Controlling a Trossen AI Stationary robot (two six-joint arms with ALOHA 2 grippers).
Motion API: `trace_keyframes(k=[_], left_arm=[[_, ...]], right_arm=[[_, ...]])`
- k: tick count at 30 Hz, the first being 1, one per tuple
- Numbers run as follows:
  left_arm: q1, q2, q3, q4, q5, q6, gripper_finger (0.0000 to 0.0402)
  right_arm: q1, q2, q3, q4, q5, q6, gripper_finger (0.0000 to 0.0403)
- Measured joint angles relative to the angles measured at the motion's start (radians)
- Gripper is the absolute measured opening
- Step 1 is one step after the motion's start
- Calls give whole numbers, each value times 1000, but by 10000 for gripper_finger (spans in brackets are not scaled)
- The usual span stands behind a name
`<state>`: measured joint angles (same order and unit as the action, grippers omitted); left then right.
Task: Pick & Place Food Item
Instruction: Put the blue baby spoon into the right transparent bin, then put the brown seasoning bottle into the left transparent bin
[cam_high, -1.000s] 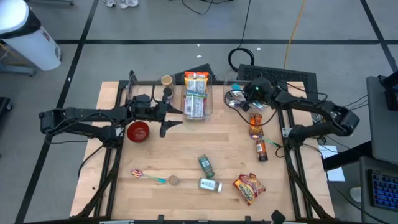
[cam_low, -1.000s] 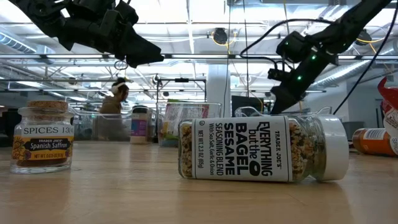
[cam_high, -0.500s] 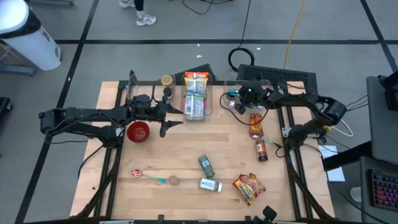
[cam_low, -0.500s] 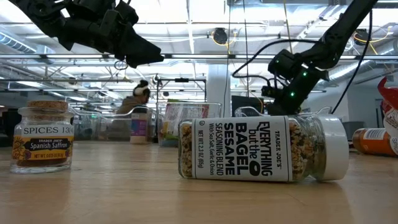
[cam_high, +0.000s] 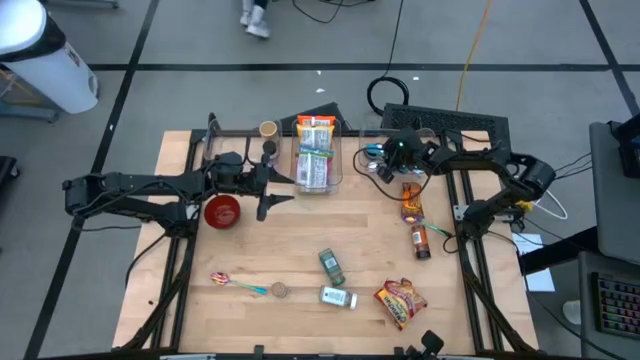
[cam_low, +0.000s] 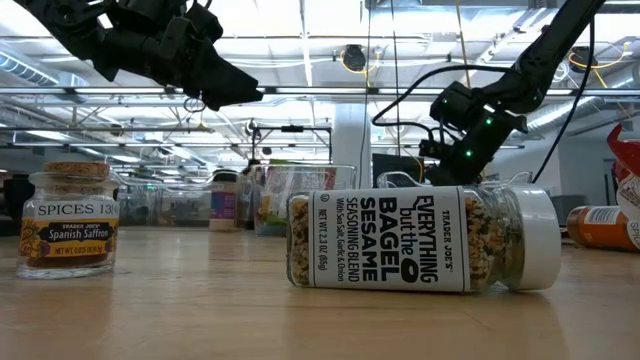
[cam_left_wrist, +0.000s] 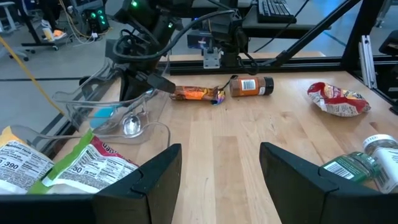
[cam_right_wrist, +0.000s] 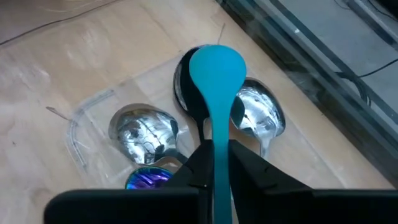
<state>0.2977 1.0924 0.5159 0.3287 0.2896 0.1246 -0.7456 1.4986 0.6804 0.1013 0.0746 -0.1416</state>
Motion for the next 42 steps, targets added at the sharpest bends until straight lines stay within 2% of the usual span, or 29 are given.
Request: trace_keyframes(k=[9,14,21,27,33,37,42], left_arm=[[0,0,0,-13,0,1,225],[0,0,0,-12,0,3,225],[0,0,0,-10,-1,21,225],[0,0,0,24,-4,52,225],[0,-45,-2,119,20,-40,225],[0,-98,-2,112,96,-40,225],[-1,-180,-1,41,158,6,225]], right_arm=[[0,-8,-1,-1,3,11,99],[1,-70,-1,-4,2,21,127],[42,-257,-1,-5,-13,51,136],[126,-414,-1,0,-155,146,136],[249,-496,-36,16,-236,304,133],[351,-498,-142,184,-234,394,133],[480,-456,-317,667,-233,515,134]])
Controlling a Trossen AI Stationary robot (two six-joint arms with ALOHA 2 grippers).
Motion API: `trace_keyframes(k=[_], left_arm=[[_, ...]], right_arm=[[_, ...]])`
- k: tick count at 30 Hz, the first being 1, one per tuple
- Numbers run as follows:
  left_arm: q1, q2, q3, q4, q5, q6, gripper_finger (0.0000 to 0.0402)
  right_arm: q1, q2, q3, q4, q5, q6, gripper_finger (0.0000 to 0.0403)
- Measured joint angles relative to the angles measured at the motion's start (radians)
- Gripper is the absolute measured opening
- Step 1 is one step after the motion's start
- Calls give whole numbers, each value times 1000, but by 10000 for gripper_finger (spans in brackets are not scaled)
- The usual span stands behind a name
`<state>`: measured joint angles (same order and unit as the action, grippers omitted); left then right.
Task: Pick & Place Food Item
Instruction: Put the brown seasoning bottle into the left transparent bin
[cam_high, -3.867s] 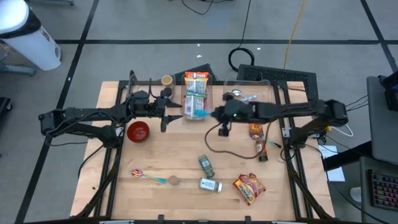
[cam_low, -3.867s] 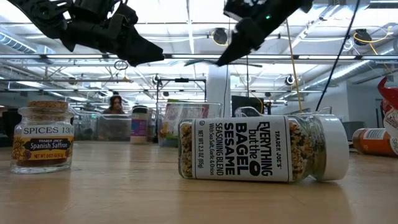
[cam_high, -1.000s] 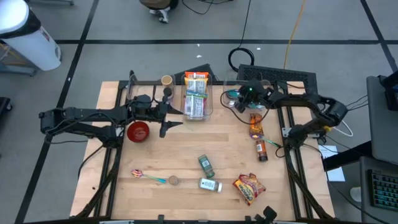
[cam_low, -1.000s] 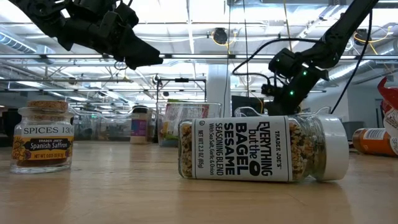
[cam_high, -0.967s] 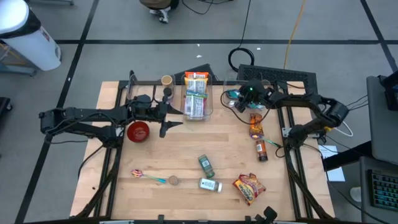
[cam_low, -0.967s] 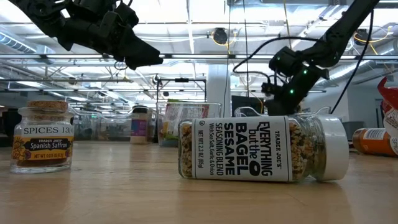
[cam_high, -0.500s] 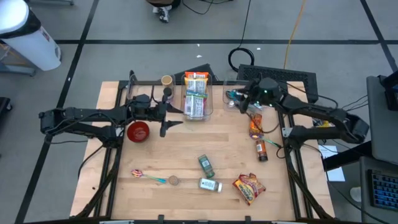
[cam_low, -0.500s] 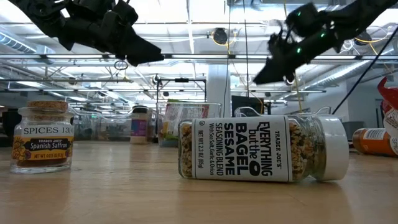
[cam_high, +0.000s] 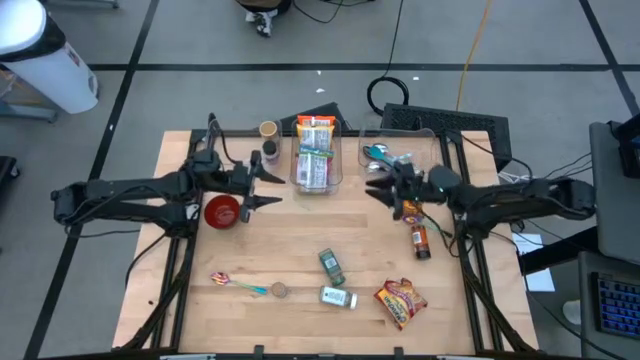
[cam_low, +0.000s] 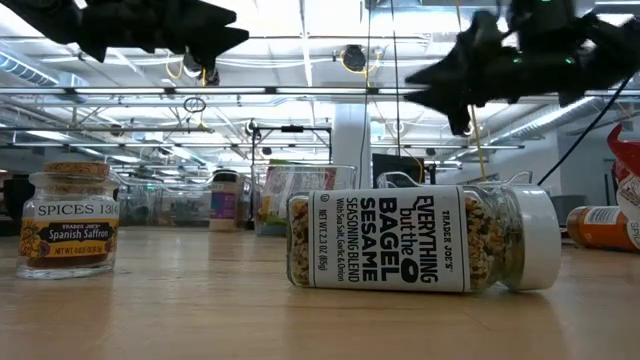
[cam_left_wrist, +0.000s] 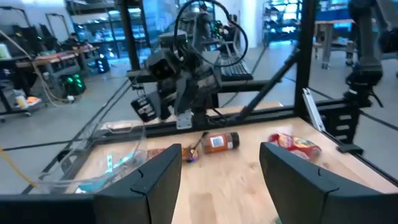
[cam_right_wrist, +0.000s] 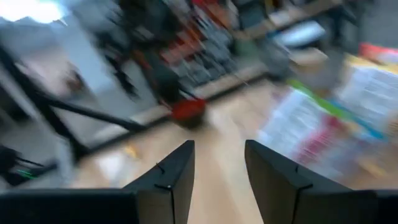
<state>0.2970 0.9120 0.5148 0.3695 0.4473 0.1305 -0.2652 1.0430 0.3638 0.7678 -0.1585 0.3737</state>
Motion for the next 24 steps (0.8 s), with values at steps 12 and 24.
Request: trace_keyframes(k=[12,24], left_arm=[[-3,-4,1,-99,-2,-13,225],[-20,229,1,70,-29,-151,225]], right_arm=[[315,237,-53,485,319,-157,128],[354,518,92,499,338,-201,128]])
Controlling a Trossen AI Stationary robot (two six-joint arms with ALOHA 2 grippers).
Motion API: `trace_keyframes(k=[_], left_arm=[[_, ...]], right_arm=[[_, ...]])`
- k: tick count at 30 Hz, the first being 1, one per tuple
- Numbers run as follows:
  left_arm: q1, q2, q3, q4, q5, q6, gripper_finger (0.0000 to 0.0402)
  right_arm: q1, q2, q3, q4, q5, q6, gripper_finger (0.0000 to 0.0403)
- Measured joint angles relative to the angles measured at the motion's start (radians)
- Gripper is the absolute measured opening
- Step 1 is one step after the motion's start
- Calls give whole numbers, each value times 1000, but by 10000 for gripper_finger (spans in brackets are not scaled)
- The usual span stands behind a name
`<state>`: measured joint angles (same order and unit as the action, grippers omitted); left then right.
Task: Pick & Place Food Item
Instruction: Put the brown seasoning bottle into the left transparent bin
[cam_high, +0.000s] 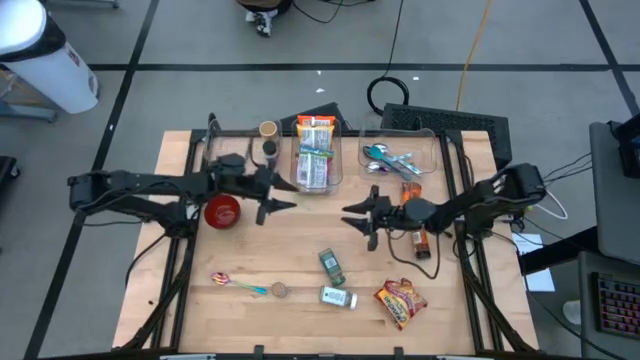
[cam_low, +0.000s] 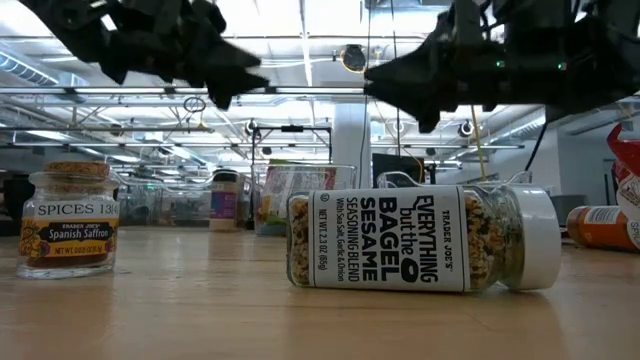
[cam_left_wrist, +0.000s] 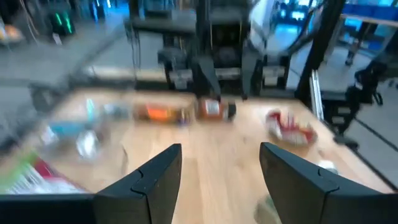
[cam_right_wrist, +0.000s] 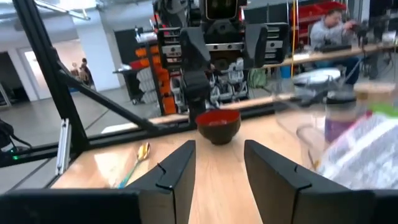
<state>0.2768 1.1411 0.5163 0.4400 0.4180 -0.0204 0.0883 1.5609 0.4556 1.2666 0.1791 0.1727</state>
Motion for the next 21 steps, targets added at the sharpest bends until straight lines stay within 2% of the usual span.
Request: trace_keyframes(k=[4,12,16,21], left_arm=[[-30,120,-1,51,-2,9,225],[-104,334,-1,368,-30,11,225],[-105,350,-1,415,-57,48,225],[-76,348,-1,441,-52,56,225]], right_arm=[[0,59,15,0,0,81,128],[1,123,59,2,2,317,128],[1,125,103,2,3,313,128],[1,117,184,1,3,192,128]])
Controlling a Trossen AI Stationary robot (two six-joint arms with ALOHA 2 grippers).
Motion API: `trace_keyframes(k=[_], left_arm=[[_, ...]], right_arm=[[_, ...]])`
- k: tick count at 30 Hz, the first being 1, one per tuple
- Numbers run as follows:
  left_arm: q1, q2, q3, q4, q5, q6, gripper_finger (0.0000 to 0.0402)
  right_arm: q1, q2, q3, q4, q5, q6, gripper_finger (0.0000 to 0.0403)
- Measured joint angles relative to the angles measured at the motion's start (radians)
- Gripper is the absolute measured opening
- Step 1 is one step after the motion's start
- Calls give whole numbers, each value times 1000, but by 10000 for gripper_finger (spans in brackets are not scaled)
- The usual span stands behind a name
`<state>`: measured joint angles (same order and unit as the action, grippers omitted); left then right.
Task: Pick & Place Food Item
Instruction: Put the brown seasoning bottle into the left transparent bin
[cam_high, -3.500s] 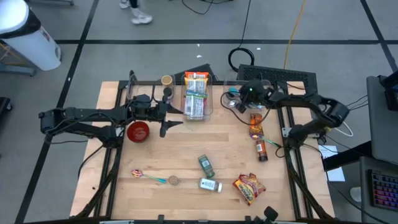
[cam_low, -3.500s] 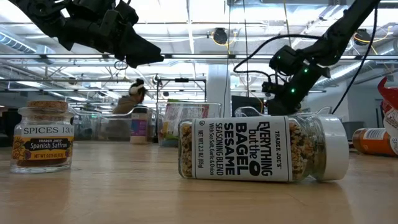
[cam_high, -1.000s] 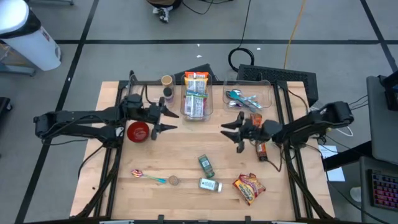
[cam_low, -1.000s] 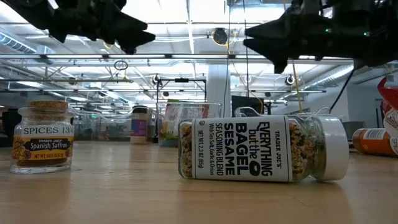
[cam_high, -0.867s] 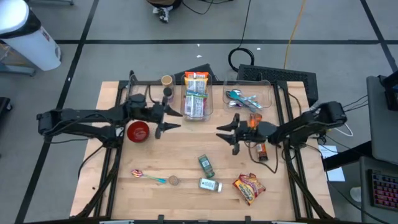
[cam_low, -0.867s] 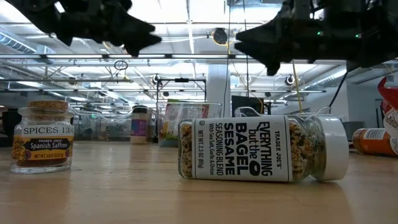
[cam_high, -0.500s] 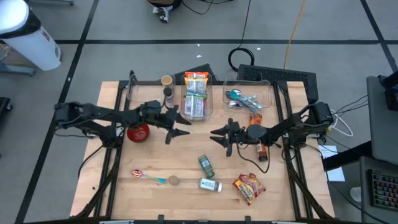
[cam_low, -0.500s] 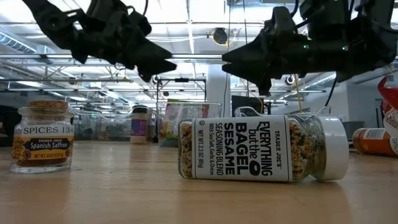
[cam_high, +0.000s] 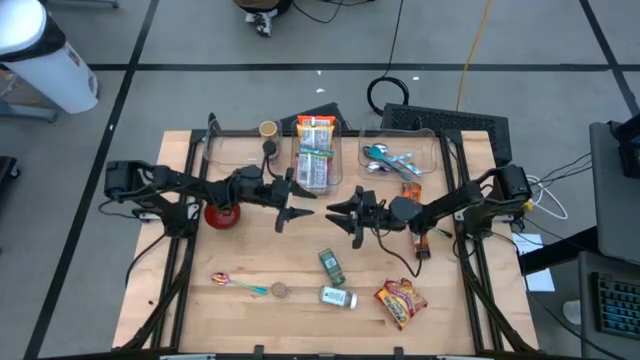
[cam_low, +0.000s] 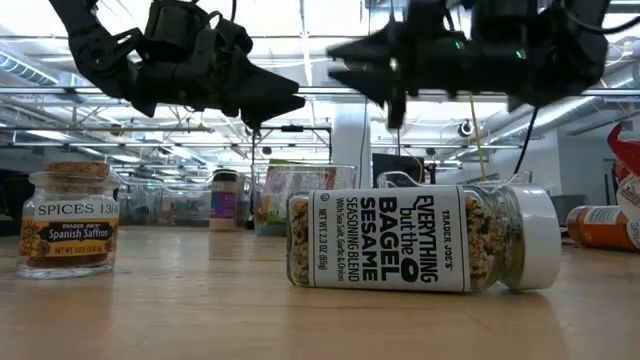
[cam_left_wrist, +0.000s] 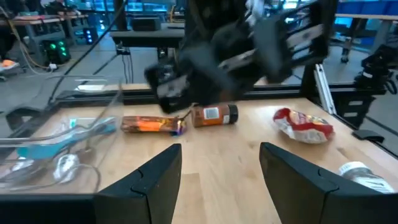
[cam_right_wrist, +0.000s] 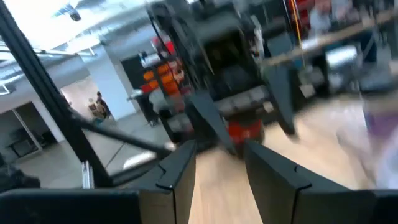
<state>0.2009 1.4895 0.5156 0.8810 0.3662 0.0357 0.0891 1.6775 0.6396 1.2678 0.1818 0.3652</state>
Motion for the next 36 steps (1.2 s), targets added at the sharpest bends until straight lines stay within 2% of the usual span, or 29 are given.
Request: trace_keyframes(k=[5,8,11,13,15,18,20,24,30,36], left_arm=[[10,0,-19,-11,78,-38,225],[10,0,-23,-6,81,-64,225],[10,-3,-23,-9,82,-85,225],[-2,-4,-22,-69,133,-106,225],[-25,-2,-23,-131,203,-110,225],[-88,-3,-24,-161,230,-79,225],[-132,-4,-24,-159,192,-60,225],[-185,-65,-21,-101,97,-78,225],[-232,-196,-22,-223,-12,-6,225],[-250,-314,-23,-367,-75,34,225]], right_arm=[[-14,2,28,-23,3,-82,128],[-34,0,29,3,54,11,128],[-39,0,29,0,37,98,128],[-18,1,29,-20,1,101,128],[18,7,30,-42,10,84,128],[92,65,71,-32,113,-5,128],[140,111,129,5,165,-62,128],[217,180,249,-15,179,-129,128],[279,220,334,-103,185,-202,128],[259,225,338,-149,186,-270,128]])
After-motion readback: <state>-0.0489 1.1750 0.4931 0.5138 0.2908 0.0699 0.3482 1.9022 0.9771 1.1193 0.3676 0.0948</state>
